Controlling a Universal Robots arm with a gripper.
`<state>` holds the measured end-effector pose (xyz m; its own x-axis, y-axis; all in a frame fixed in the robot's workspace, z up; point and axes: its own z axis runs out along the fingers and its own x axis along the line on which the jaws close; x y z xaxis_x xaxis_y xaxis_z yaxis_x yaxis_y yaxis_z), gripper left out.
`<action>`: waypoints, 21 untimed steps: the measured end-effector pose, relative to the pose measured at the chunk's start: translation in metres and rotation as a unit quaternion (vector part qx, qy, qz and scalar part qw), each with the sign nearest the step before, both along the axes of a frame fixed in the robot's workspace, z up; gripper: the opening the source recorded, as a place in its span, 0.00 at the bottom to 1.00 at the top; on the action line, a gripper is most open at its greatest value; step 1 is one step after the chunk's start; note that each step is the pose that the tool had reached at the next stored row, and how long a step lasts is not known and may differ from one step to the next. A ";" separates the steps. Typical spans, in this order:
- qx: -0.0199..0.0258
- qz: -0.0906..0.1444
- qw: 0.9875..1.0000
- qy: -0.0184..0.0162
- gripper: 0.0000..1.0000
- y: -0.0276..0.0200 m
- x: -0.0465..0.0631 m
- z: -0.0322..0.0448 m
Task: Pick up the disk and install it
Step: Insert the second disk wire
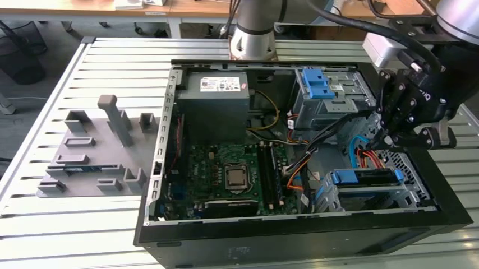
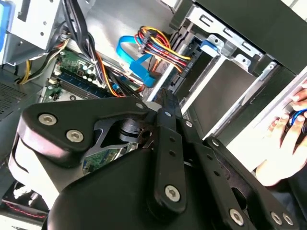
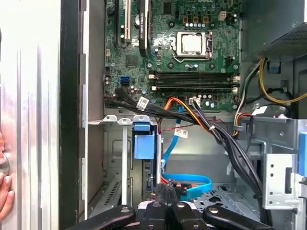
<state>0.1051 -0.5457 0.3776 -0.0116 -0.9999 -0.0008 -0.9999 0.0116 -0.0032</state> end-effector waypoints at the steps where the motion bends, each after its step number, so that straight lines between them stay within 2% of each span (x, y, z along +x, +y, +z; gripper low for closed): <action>1: 0.000 0.000 1.000 0.000 0.11 0.0024 0.000 0.0001; 3: 0.000 0.000 1.000 0.000 0.11 0.0058 0.000 0.0001; 10: -0.001 0.000 1.000 0.000 0.11 0.0070 0.000 -0.0005; 11: -0.001 0.000 1.000 0.000 0.17 0.0073 0.000 -0.0008; 12: -0.001 0.000 1.000 0.000 0.17 0.0075 0.000 -0.0014; 13: -0.001 0.000 1.000 0.000 0.24 0.0079 0.000 -0.0020; 17: -0.001 0.000 1.000 0.000 0.25 0.0094 0.000 -0.0048; 18: -0.001 0.000 1.000 0.000 0.31 0.0098 0.000 -0.0054; 21: -0.001 0.000 1.000 0.000 0.31 0.0119 0.000 -0.0076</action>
<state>0.1051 -0.5338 0.3700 -0.0113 -0.9999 0.0012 -0.9999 0.0113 -0.0024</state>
